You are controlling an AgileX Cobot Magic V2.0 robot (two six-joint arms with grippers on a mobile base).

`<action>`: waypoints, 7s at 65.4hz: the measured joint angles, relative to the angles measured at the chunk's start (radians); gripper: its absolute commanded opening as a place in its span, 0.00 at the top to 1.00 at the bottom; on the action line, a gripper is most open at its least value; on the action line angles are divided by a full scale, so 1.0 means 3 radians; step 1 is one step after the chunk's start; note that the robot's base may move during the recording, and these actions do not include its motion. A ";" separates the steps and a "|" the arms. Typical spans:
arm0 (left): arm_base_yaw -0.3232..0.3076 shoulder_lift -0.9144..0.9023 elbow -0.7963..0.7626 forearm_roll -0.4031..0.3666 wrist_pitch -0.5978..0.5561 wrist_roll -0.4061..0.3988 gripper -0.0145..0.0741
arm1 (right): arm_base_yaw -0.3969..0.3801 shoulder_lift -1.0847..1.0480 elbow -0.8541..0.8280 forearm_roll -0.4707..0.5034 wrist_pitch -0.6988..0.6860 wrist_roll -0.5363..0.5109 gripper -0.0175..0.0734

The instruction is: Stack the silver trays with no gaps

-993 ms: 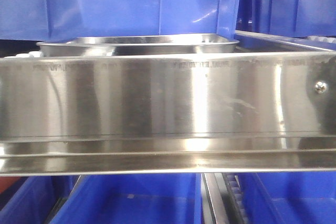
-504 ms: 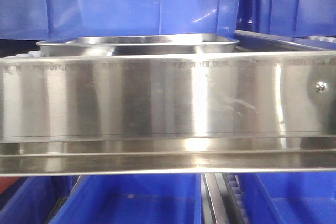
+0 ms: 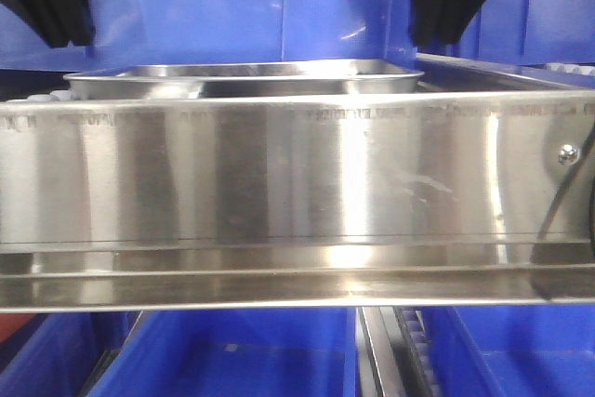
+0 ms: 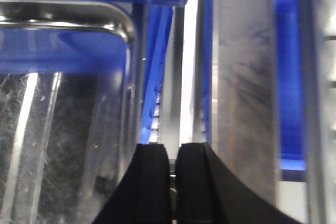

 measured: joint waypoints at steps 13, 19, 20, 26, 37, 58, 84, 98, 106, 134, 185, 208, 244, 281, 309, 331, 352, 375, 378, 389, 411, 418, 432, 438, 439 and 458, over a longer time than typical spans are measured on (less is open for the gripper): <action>0.0000 0.0025 -0.0001 -0.0027 -0.0065 0.0000 0.50 | 0.0000 0.0067 -0.0008 0.0124 -0.0118 0.0000 0.62; 0.0000 0.0055 -0.0001 -0.0076 -0.0072 0.0000 0.49 | 0.0000 0.0099 -0.0013 0.0144 -0.0132 0.0000 0.56; 0.0000 0.0067 -0.0001 -0.0083 -0.0072 0.0000 0.50 | 0.0000 0.0107 -0.0013 0.0144 -0.0135 0.0000 0.57; 0.0000 0.0116 -0.0001 -0.0121 -0.0072 0.0000 0.52 | 0.0000 0.0125 -0.0013 0.0150 -0.0177 0.0000 0.60; -0.0007 0.0216 -0.0001 -0.0186 -0.0075 0.0000 0.56 | 0.0000 0.0155 -0.0013 0.0154 -0.0274 0.0000 0.65; -0.0020 0.0321 -0.0007 -0.0243 -0.0035 0.0026 0.56 | 0.0000 0.0334 -0.0013 0.0160 -0.0297 0.0000 0.65; -0.0028 0.0385 -0.0014 -0.0297 -0.0013 0.0053 0.65 | 0.0000 0.0384 -0.0028 0.0160 -0.0300 0.0000 0.65; -0.0028 0.0405 -0.0026 -0.0347 -0.0068 0.0053 0.86 | 0.0000 0.0384 -0.0028 0.0162 -0.0300 0.0007 0.67; -0.0028 0.0405 -0.0034 -0.0367 -0.0081 0.0053 0.85 | 0.0000 0.0384 -0.0028 0.0167 -0.0300 0.0007 0.78; -0.0028 0.0397 -0.0095 -0.0389 0.0018 0.0035 0.85 | 0.0000 0.0390 -0.0202 0.0167 -0.0127 0.0029 0.82; -0.0858 -0.0922 -0.0157 0.0680 0.0172 -0.1017 0.85 | 0.0324 -0.0864 -0.0303 -0.0406 -0.0065 0.0422 0.82; -0.0883 -0.0965 -0.0740 0.0717 0.0131 -0.0836 0.85 | 0.0342 -0.1194 -0.0317 -0.0501 -0.0222 0.0433 0.82; -0.1028 -0.0666 -0.1153 0.0709 0.0222 -0.0668 0.85 | 0.0342 -0.1250 -0.0410 -0.0822 -0.0113 0.0439 0.82; -0.1178 -0.0454 -0.1306 0.0938 0.0485 -0.0668 0.85 | 0.0295 -0.1250 -0.0410 -0.0929 -0.0139 0.0407 0.82; -0.1261 -0.0342 -0.1483 0.1153 0.0730 -0.0760 0.85 | 0.0038 -0.1244 -0.0410 -0.0500 -0.0311 0.0215 0.82; -0.1267 -0.0335 -0.1483 0.1198 0.0653 -0.0767 0.85 | 0.0037 -0.1232 -0.0410 -0.0513 -0.0297 0.0201 0.82; -0.1267 -0.0335 -0.1483 0.1212 0.0546 -0.0767 0.85 | 0.0031 -0.1218 -0.0410 -0.0590 -0.0293 0.0201 0.82; -0.1267 -0.0335 -0.1483 0.1221 0.0527 -0.0767 0.85 | 0.0031 -0.1218 -0.0410 -0.0604 -0.0293 0.0201 0.82; -0.1267 -0.0335 -0.1483 0.1221 0.0527 -0.0767 0.85 | 0.0031 -0.1218 -0.0410 -0.0604 -0.0293 0.0201 0.82; -0.1267 -0.0335 -0.1483 0.1228 0.0520 -0.0767 0.85 | 0.0031 -0.1218 -0.0410 -0.0604 -0.0293 0.0201 0.82; -0.1267 -0.0335 -0.1483 0.1231 0.0514 -0.0767 0.85 | 0.0031 -0.1218 -0.0410 -0.0604 -0.0293 0.0201 0.82; -0.1267 -0.0335 -0.1483 0.1231 0.0514 -0.0767 0.85 | 0.0031 -0.1218 -0.0410 -0.0604 -0.0293 0.0201 0.82; -0.1267 -0.0335 -0.1483 0.1231 0.0514 -0.0767 0.85 | 0.0031 -0.1218 -0.0410 -0.0604 -0.0293 0.0201 0.82; -0.1267 -0.0335 -0.1483 0.1231 0.0514 -0.0767 0.85 | 0.0031 -0.1218 -0.0410 -0.0604 -0.0293 0.0201 0.82; -0.1267 -0.0335 -0.1483 0.1231 0.0514 -0.0767 0.85 | 0.0031 -0.1218 -0.0410 -0.0604 -0.0293 0.0201 0.82; -0.1267 -0.0335 -0.1483 0.1231 0.0514 -0.0767 0.85 | 0.0031 -0.1218 -0.0410 -0.0604 -0.0293 0.0200 0.82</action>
